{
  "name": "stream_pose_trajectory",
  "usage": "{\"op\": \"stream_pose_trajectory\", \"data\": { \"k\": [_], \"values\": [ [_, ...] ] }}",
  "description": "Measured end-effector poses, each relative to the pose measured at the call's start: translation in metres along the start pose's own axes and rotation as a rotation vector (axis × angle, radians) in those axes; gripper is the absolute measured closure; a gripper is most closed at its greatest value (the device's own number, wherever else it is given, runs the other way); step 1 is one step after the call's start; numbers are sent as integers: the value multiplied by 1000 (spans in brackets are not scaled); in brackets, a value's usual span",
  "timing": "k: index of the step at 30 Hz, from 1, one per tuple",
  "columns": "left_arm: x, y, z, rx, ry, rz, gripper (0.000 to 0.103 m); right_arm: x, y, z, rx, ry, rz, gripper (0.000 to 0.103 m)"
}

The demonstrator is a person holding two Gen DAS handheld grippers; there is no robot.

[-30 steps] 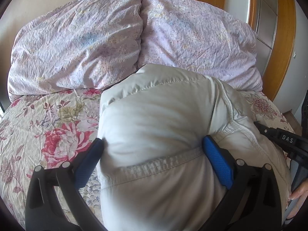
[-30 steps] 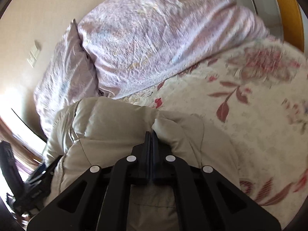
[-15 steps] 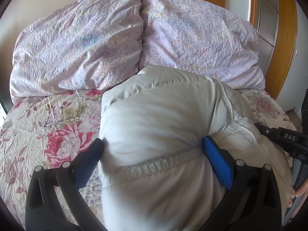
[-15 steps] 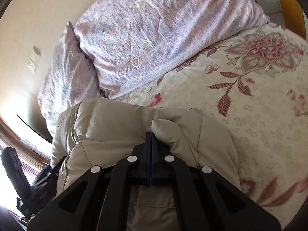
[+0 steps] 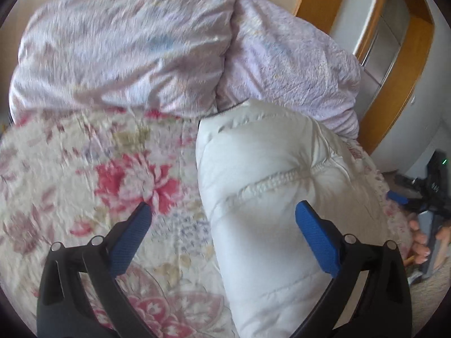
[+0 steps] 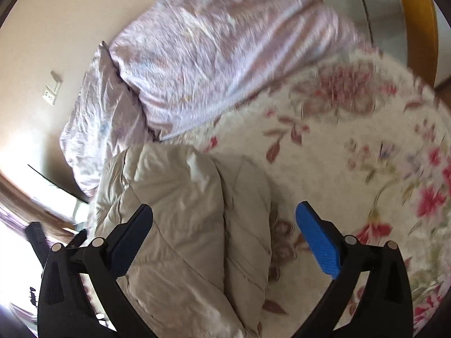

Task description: Fold large clothes

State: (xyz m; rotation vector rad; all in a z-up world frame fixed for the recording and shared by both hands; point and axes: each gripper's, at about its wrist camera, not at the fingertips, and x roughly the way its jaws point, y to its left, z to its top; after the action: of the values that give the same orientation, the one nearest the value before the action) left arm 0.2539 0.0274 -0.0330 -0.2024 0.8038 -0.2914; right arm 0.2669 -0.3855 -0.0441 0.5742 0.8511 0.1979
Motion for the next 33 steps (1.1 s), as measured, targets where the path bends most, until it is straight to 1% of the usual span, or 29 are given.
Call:
{"op": "stream_pose_trajectory", "data": {
  "k": [1,3,5,7,9,13,18,20,21,22,25,30,33],
  "values": [
    [3,5,0,-24,22,-23,2,5,-7,-1,30,39,45,1],
    [10,7,-2,-42,62,-53,2,15,-14,-4,65,102,95,1],
    [17,6,-4,-53,102,-80,2,26,-16,-7,77,156,117,1],
    [20,3,-5,-62,116,-110,2,38,-19,-9,80,219,105,1],
    [23,0,-5,-71,132,-148,2,49,-22,-12,94,265,111,1],
    [33,-4,-4,-88,165,-190,2,61,-24,-16,109,310,155,1],
    [49,-2,-6,-138,204,-264,2,78,-22,-19,128,373,211,1],
    [57,4,-9,-182,228,-312,2,83,-18,-20,124,390,247,1],
    [60,6,-10,-199,234,-328,2,88,-13,-22,127,417,287,1],
    [63,9,-12,-219,238,-342,2,93,-9,-24,123,434,308,1],
    [64,12,-13,-236,239,-360,2,96,5,-27,77,427,313,1],
    [62,16,-16,-245,241,-383,2,93,8,-30,58,406,347,1],
    [62,22,-19,-265,258,-411,2,95,9,-31,57,404,356,1]
  ]
}}
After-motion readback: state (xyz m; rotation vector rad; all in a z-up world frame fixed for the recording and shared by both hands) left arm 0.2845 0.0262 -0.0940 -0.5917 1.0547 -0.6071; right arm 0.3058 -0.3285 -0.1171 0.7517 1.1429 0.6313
